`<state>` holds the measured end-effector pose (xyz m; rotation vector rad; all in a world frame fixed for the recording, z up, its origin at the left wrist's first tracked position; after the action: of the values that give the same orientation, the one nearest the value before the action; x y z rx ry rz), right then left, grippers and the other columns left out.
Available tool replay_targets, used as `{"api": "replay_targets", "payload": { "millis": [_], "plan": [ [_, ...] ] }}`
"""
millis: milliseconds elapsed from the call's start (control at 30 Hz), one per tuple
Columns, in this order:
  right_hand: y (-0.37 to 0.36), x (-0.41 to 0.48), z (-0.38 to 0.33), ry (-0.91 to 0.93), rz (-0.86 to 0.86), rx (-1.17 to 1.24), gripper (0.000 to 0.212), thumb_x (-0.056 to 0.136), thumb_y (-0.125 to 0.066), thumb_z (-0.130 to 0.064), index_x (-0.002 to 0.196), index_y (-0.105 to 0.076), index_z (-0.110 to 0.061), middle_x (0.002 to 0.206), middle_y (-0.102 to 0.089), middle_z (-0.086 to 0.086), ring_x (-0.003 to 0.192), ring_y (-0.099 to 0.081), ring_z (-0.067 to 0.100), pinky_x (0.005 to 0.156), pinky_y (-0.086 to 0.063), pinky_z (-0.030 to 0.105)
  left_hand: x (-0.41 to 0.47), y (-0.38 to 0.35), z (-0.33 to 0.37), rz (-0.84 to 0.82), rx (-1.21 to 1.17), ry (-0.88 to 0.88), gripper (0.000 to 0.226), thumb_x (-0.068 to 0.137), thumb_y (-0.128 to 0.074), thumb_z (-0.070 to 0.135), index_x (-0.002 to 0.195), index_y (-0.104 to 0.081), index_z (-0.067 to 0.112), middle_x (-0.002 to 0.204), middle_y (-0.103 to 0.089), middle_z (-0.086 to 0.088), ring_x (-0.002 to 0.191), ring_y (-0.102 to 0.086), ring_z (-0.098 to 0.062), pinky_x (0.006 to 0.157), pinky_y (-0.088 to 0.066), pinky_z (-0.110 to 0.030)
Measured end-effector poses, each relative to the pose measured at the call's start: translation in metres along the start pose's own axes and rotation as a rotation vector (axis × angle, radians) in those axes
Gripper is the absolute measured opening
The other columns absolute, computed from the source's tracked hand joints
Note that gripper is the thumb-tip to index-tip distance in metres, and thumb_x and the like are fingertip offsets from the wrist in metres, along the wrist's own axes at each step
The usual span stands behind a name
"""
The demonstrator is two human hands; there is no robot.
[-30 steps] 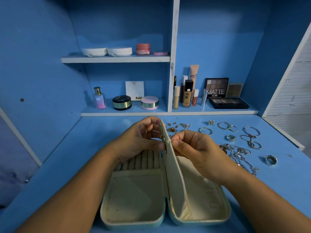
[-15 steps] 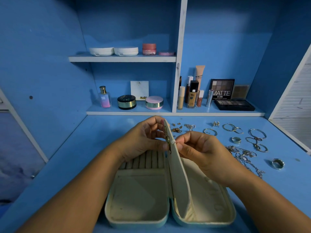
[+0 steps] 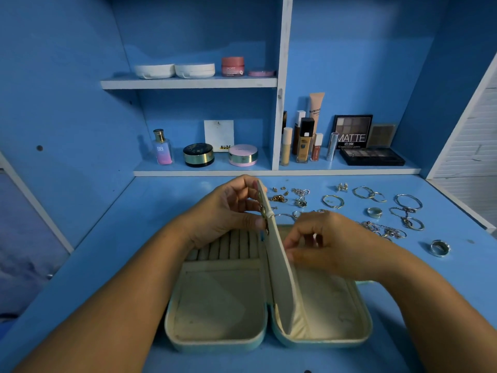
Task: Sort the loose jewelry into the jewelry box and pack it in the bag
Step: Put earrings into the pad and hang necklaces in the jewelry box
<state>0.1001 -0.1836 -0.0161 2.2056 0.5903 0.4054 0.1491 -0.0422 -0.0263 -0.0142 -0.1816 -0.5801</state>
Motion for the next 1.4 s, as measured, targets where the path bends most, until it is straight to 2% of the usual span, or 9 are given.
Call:
{"api": "replay_targets", "payload": {
  "millis": [233, 500, 600, 700, 833, 900, 1000, 1200, 1400],
  "plan": [
    [-0.019, 0.002, -0.011, 0.079, -0.045, -0.137, 0.007, 0.08, -0.073, -0.033, 0.085, -0.073, -0.029, 0.081, -0.053, -0.02, 0.073, -0.052, -0.006, 0.064, -0.037, 0.008, 0.0, -0.001, 0.0, -0.02, -0.005, 0.006, 0.051, 0.062, -0.079, 0.004, 0.105, -0.053, 0.014, 0.085, -0.065, 0.007, 0.081, -0.061, -0.006, 0.072, -0.052, -0.019],
    [-0.026, 0.005, -0.013, 0.126, -0.017, -0.195, 0.009, 0.079, -0.072, -0.034, 0.083, -0.072, -0.026, 0.083, -0.052, -0.017, 0.068, -0.05, -0.002, 0.063, -0.039, 0.015, 0.0, 0.001, -0.001, 0.006, 0.015, -0.001, 0.05, 0.059, -0.081, 0.01, 0.102, -0.057, 0.02, 0.087, -0.064, 0.009, 0.089, -0.058, -0.007, 0.077, -0.051, -0.019],
    [-0.031, 0.006, -0.012, 0.116, -0.043, -0.205, 0.006, 0.08, -0.069, -0.036, 0.079, -0.066, -0.031, 0.083, -0.05, -0.018, 0.07, -0.05, -0.001, 0.064, -0.041, 0.015, 0.001, 0.001, -0.002, -0.002, 0.009, -0.005, 0.049, 0.06, -0.081, 0.01, 0.101, -0.057, 0.02, 0.088, -0.063, 0.006, 0.089, -0.058, -0.009, 0.076, -0.051, -0.02],
    [-0.024, 0.004, -0.009, 0.081, -0.037, -0.208, 0.017, 0.081, -0.068, -0.031, 0.072, -0.055, -0.038, 0.081, -0.05, -0.018, 0.069, -0.051, -0.001, 0.065, -0.038, 0.013, 0.001, 0.001, -0.003, -0.002, -0.009, -0.002, 0.05, 0.059, -0.08, 0.009, 0.102, -0.055, 0.016, 0.089, -0.062, 0.004, 0.088, -0.057, -0.009, 0.075, -0.051, -0.02],
    [0.01, 0.0, 0.002, -0.042, 0.223, 0.137, 0.01, 0.083, -0.069, -0.027, 0.074, -0.065, -0.027, 0.073, -0.064, -0.004, 0.06, -0.054, 0.005, 0.06, -0.047, 0.02, 0.001, 0.002, -0.003, -0.003, -0.002, 0.0, 0.05, 0.06, -0.08, 0.01, 0.103, -0.056, 0.017, 0.089, -0.064, 0.005, 0.09, -0.059, -0.009, 0.076, -0.052, -0.02],
    [0.013, 0.0, 0.003, -0.082, 0.265, 0.396, 0.005, 0.084, -0.068, -0.024, 0.079, -0.068, -0.022, 0.07, -0.067, 0.009, 0.059, -0.058, 0.012, 0.06, -0.049, 0.021, 0.001, 0.003, -0.003, -0.007, 0.015, 0.008, 0.05, 0.061, -0.081, 0.011, 0.104, -0.056, 0.017, 0.09, -0.066, 0.006, 0.092, -0.06, -0.01, 0.077, -0.052, -0.022],
    [0.01, 0.001, 0.002, -0.086, 0.291, 0.612, 0.009, 0.083, -0.066, -0.017, 0.084, -0.068, -0.007, 0.073, -0.071, 0.011, 0.066, -0.067, 0.014, 0.068, -0.054, 0.02, 0.001, 0.002, -0.002, -0.011, 0.016, 0.006, 0.049, 0.062, -0.08, 0.01, 0.104, -0.055, 0.016, 0.089, -0.066, 0.008, 0.091, -0.061, -0.008, 0.077, -0.052, -0.022],
    [-0.001, 0.004, -0.005, -0.045, 0.255, 0.719, 0.027, 0.073, -0.067, -0.025, 0.085, -0.067, -0.001, 0.08, -0.07, 0.021, 0.07, -0.066, 0.02, 0.077, -0.057, 0.033, 0.0, 0.003, -0.003, 0.002, 0.034, 0.006, 0.049, 0.06, -0.081, 0.012, 0.102, -0.058, 0.021, 0.09, -0.066, 0.007, 0.092, -0.061, -0.01, 0.078, -0.052, -0.024],
    [-0.003, 0.005, -0.007, -0.024, 0.259, 0.768, 0.027, 0.072, -0.066, -0.023, 0.084, -0.066, 0.001, 0.082, -0.07, 0.024, 0.068, -0.066, 0.016, 0.073, -0.057, 0.028, 0.001, 0.003, -0.002, 0.005, 0.047, 0.001, 0.05, 0.06, -0.082, 0.014, 0.103, -0.057, 0.022, 0.089, -0.065, 0.008, 0.092, -0.059, -0.01, 0.079, -0.052, -0.025]
  ]
}}
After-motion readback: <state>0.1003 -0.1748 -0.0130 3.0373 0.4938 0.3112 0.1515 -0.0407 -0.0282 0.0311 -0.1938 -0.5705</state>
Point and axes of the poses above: each hand's wrist, its own x-axis towards the middle knuckle, its own y-axis out of the back of the hand, z = x × y, the point moved 8 cm from there along x, towards the middle knuckle
